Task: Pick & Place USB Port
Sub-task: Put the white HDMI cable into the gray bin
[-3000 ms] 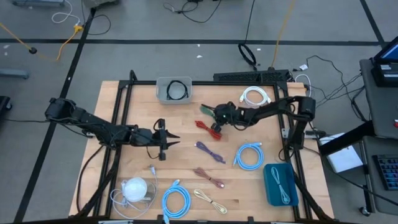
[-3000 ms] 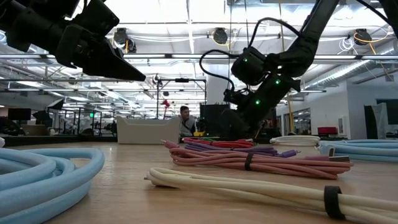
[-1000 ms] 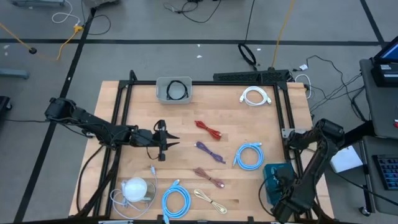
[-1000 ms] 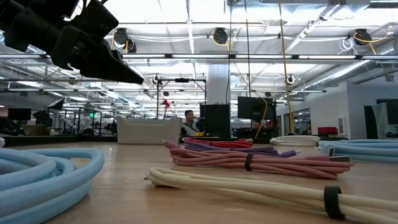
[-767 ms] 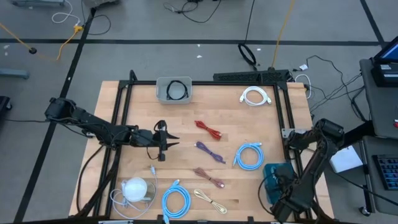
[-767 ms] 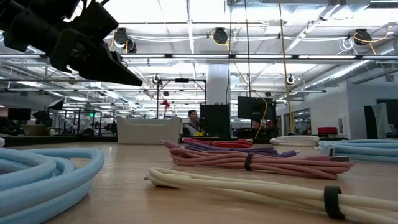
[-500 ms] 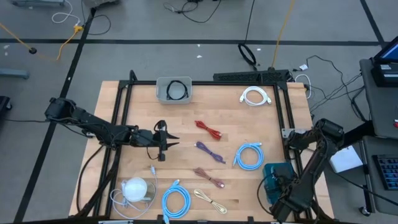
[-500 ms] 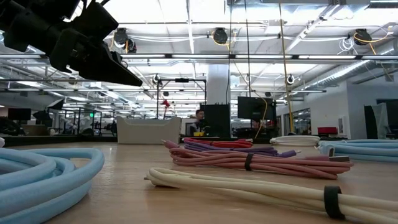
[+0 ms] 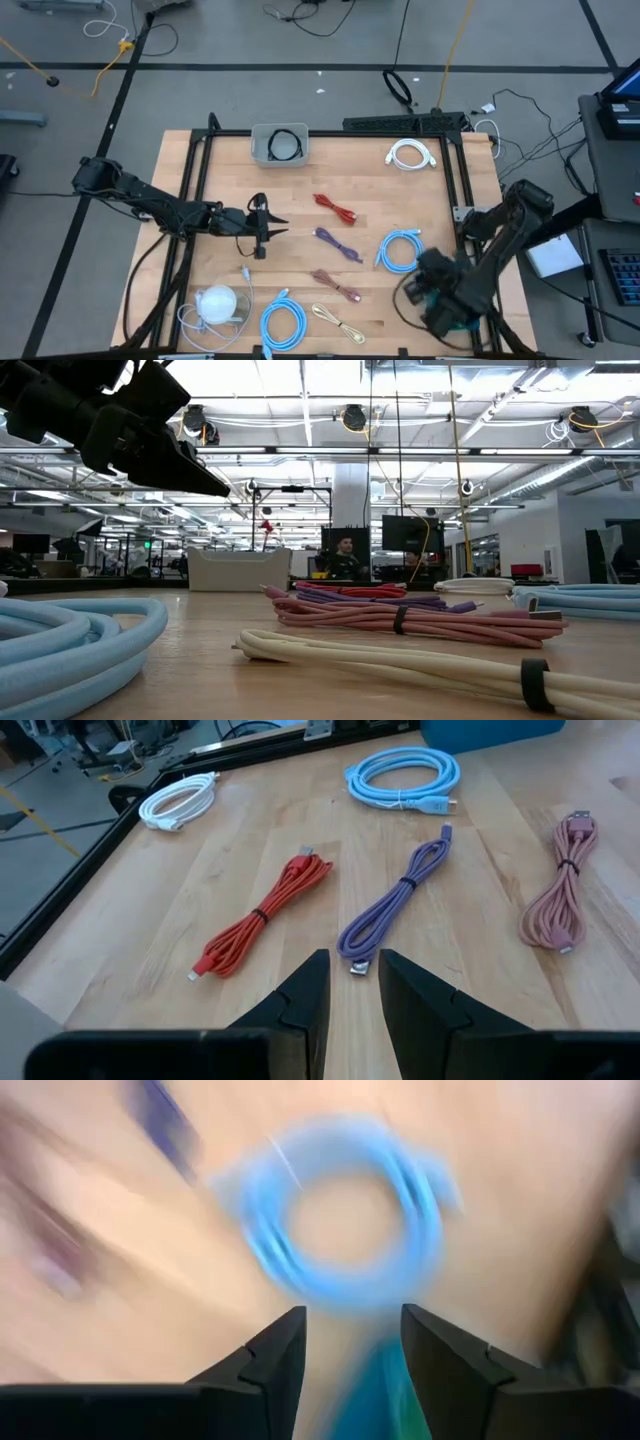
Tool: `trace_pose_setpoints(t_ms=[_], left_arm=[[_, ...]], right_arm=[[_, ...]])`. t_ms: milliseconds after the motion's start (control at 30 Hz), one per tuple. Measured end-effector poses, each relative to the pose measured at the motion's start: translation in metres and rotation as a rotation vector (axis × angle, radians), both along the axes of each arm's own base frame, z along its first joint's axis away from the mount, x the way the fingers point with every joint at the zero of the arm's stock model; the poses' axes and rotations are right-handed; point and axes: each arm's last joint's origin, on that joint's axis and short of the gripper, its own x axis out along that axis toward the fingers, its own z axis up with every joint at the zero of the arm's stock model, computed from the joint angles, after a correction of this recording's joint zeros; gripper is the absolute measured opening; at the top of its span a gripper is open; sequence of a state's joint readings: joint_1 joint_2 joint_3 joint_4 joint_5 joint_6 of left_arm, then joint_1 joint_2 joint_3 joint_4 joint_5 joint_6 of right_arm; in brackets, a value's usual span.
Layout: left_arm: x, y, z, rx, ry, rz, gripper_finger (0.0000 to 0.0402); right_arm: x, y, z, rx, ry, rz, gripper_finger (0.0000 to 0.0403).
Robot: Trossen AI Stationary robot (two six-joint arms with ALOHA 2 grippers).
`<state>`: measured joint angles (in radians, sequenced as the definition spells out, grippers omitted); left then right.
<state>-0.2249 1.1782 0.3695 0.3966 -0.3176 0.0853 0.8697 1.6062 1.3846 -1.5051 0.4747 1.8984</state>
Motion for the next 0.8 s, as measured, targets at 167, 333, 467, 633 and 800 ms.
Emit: trace_pose_setpoints(t_ms=[167, 333, 467, 633, 800], left_arm=[[0.0, 0.0, 0.0, 0.0, -0.002, 0.0, 0.009], [0.001, 0.001, 0.002, -0.004, -0.022, 0.007, 0.009], [0.002, 0.004, 0.002, -0.006, -0.024, 0.017, 0.009], [0.002, 0.005, 0.002, -0.007, -0.024, 0.024, 0.009], [0.002, 0.005, 0.002, -0.015, -0.025, 0.027, 0.009]], right_arm=[[0.021, -0.032, 0.024, -0.31, -0.201, 0.225, 0.0152], [0.035, -0.066, 0.041, -0.628, -0.162, 0.317, 0.0147], [0.049, -0.097, 0.045, -0.772, -0.08, 0.262, 0.0146], [0.064, -0.149, 0.037, -0.819, 0.135, 0.162, 0.0145], [0.076, -0.205, 0.016, -0.827, 0.347, 0.087, 0.0145]])
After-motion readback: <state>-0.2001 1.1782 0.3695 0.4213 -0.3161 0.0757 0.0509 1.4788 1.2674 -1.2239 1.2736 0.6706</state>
